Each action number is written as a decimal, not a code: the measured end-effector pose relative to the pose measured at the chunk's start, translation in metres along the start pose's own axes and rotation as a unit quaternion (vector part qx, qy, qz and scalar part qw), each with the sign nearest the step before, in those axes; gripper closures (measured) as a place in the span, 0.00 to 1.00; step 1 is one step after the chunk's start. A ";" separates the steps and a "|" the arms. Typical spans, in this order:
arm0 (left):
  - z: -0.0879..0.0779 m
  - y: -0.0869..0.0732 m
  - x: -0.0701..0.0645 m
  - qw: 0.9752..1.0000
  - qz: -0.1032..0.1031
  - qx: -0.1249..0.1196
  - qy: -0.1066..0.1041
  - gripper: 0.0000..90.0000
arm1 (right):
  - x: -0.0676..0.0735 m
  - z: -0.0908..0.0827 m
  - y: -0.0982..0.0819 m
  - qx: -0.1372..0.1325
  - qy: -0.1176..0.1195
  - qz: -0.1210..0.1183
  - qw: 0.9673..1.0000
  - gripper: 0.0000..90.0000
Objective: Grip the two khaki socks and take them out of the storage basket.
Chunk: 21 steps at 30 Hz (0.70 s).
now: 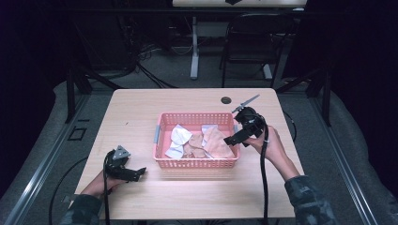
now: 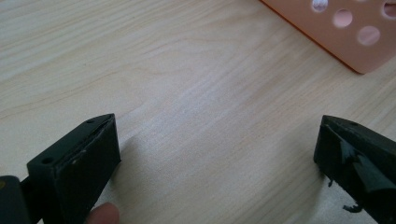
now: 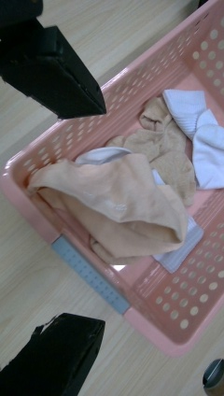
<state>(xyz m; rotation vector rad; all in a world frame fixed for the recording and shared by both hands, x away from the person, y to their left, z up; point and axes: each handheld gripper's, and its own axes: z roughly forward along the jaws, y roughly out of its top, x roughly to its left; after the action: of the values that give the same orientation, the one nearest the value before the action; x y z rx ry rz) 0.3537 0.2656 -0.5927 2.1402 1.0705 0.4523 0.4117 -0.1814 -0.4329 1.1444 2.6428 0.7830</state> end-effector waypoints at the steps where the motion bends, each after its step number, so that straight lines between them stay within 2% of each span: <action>1: 0.000 0.000 0.000 1.000 0.000 0.000 0.000 0.00 | 0.001 0.004 0.003 0.000 0.004 0.002 1.000 0.00; 7: 0.000 0.000 0.000 1.000 0.000 0.000 0.000 0.00 | 0.004 0.020 0.011 0.023 0.008 -0.007 1.000 0.05; 8: 0.000 0.000 0.000 1.000 0.000 0.000 0.000 0.00 | 0.004 0.025 0.013 0.019 0.013 0.002 1.000 0.15; 9: 0.000 0.000 0.000 1.000 0.000 0.000 0.000 0.00 | 0.004 0.025 0.013 0.019 0.013 0.002 1.000 0.15; 11: 0.000 0.000 0.000 1.000 0.000 0.000 0.000 0.00 | 0.005 0.031 0.014 0.027 0.015 0.004 1.000 0.30; 14: 0.000 0.000 0.000 1.000 0.000 0.000 0.000 0.00 | 0.006 0.037 0.015 0.043 0.011 -0.002 0.999 0.44; 18: 0.000 0.000 0.000 1.000 0.000 0.000 0.000 0.00 | 0.007 0.044 0.015 0.057 0.007 0.000 0.998 0.51; 19: 0.000 0.000 0.000 1.000 0.000 0.000 0.000 0.00 | 0.006 0.048 0.015 0.061 -0.001 0.004 0.998 0.56; 20: 0.000 0.000 0.000 1.000 0.000 0.000 0.000 0.00 | 0.007 0.052 0.014 0.053 0.001 0.017 0.998 0.57; 21: 0.000 0.000 0.000 1.000 0.000 0.000 0.001 0.00 | 0.005 0.052 0.015 0.067 -0.001 0.009 0.998 0.58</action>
<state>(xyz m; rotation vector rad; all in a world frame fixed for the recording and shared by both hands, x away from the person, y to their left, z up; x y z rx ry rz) 0.3534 0.2656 -0.5926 2.1403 1.0717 0.4531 0.4355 -0.1485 -0.4694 1.2004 2.7233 0.6156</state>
